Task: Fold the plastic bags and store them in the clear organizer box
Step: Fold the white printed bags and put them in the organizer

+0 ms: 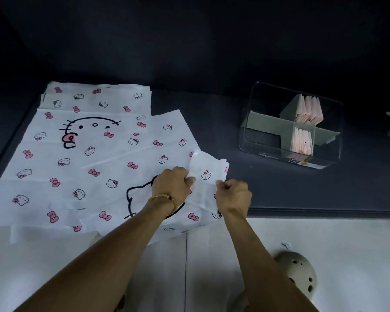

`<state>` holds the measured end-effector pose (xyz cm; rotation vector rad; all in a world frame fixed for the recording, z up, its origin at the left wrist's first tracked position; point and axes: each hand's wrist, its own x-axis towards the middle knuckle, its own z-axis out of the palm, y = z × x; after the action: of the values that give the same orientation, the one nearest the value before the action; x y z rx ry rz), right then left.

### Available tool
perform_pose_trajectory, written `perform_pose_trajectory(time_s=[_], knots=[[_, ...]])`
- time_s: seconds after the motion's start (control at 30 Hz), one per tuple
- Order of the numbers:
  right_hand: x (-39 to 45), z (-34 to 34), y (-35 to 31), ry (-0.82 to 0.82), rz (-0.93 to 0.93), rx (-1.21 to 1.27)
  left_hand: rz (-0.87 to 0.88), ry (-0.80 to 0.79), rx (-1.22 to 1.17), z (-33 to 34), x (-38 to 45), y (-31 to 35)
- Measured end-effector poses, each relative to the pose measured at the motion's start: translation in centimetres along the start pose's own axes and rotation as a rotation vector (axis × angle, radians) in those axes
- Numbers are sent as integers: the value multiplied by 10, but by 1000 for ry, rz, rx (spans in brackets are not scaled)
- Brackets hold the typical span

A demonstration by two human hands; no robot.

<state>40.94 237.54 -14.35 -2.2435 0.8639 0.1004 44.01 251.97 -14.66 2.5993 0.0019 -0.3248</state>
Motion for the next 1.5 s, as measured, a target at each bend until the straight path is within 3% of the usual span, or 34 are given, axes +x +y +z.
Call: perform_pose_trajectory(time_s=[0.2, 0.27, 0.37, 0.47, 0.53, 0.6, 0.67, 0.8, 1.0, 1.27, 1.43, 1.5], knots=[[16, -5, -4, 36, -82, -111, -74, -148, 108, 1, 3, 9], [33, -13, -7, -1, -207, -204, 54, -67, 273, 7, -2, 11], [57, -21, -13, -108, -413, -345, 409, 143, 385, 13, -1, 15], [46, -21, -6, 81, -596, -432, 703, -33, 434, 12, 19, 13], [20, -12, 15, 205, -664, -466, 750, -224, 508, 12, 32, 9], [-6, 0, 38, 122, -633, -527, 774, -288, 586, 10, 40, 2], [-16, 8, 52, 7, -531, -583, 803, -248, 659, 11, 42, -1], [-9, 9, 55, -27, -556, -596, 953, -171, 693, 26, 33, 14], [-1, 0, 63, -103, -619, -608, 930, -169, 577, 31, 47, 12], [4, -3, 67, -106, -693, -623, 766, -113, 589, 16, 79, -3], [19, -32, 69, -316, -792, -479, 829, -110, 622, 7, 87, -11], [29, -49, 64, -327, -861, -502, 841, -151, 640, 4, 86, -9]])
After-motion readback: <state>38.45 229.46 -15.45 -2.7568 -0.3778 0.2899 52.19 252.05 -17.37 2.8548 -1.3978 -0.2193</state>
